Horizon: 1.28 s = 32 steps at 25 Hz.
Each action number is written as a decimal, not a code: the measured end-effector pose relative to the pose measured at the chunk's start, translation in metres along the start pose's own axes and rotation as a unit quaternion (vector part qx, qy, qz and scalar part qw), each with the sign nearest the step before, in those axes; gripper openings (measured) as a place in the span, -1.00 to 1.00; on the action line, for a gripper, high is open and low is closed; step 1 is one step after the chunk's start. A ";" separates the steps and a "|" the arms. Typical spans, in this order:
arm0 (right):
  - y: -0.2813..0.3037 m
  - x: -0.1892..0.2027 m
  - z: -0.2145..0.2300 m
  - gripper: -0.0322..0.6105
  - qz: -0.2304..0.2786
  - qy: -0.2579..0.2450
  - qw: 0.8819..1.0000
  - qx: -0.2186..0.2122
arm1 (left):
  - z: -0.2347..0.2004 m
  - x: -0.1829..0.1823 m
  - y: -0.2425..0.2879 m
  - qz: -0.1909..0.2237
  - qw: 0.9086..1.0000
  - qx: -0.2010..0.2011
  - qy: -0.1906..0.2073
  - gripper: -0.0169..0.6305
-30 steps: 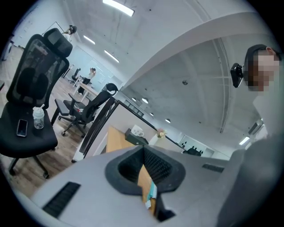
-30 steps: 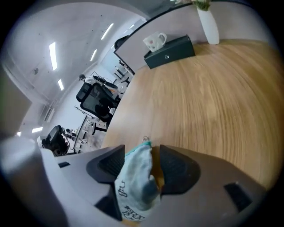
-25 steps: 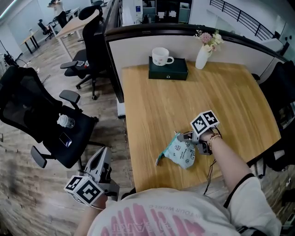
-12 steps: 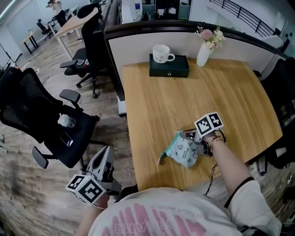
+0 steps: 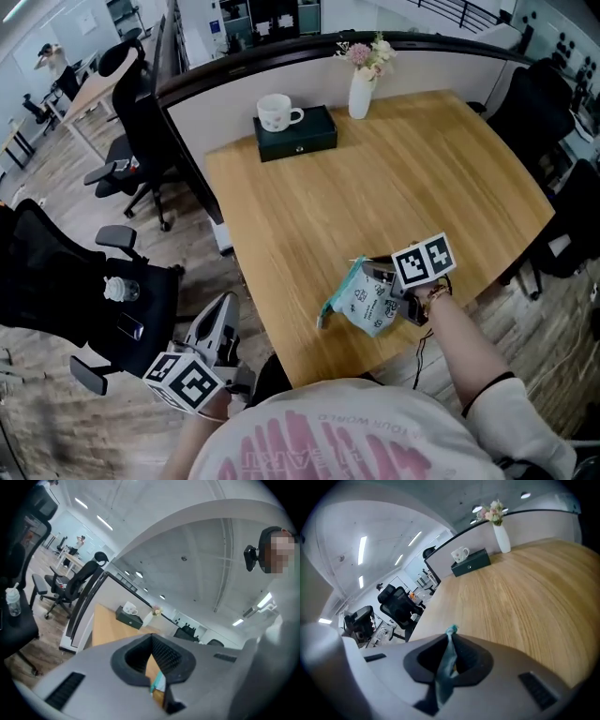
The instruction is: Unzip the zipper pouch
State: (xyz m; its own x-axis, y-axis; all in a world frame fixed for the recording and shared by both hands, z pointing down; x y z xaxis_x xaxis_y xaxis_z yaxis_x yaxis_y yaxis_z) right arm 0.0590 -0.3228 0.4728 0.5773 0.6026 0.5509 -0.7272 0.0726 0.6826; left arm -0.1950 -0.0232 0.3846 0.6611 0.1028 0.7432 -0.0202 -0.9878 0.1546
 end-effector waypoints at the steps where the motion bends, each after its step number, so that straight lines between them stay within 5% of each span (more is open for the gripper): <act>1: -0.005 0.005 -0.003 -0.83 0.012 0.002 1.000 0.016 | 0.000 -0.001 0.007 -0.011 1.000 0.014 0.001 -0.94; 11: -0.043 0.061 -0.057 -0.85 0.105 0.067 0.983 0.135 | 0.014 -0.002 0.052 -0.132 0.981 0.141 0.021 -0.94; 20: -0.067 0.085 -0.112 -0.87 0.159 0.067 0.966 0.195 | 0.025 0.003 0.060 -0.185 0.958 0.218 0.027 -0.94; 26: -0.092 0.085 -0.142 -0.87 0.217 0.061 0.959 0.170 | 0.040 0.014 0.062 -0.216 0.944 0.248 0.015 -0.94; 32: -0.127 0.064 -0.182 -0.88 0.288 -0.040 0.949 0.121 | 0.064 0.009 0.068 -0.248 0.904 0.349 0.002 -0.94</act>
State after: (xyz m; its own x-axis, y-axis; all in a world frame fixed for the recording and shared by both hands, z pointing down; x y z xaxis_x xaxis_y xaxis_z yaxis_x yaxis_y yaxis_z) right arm 0.1212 -0.1486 0.3341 0.1428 0.4245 0.8941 -0.8295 -0.4415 0.3421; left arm -0.1426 -0.0971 0.3598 0.4566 0.5515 0.6981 0.7565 -0.6536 0.0215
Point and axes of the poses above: the fingertips, and each gripper's own axes: y forward along the fingers, z to its right, x out of its underside, the point moved 10 cm from there along -y, backward along the fingers, and after that the axes turned 4 degrees about -y, right-handed, at the moved point
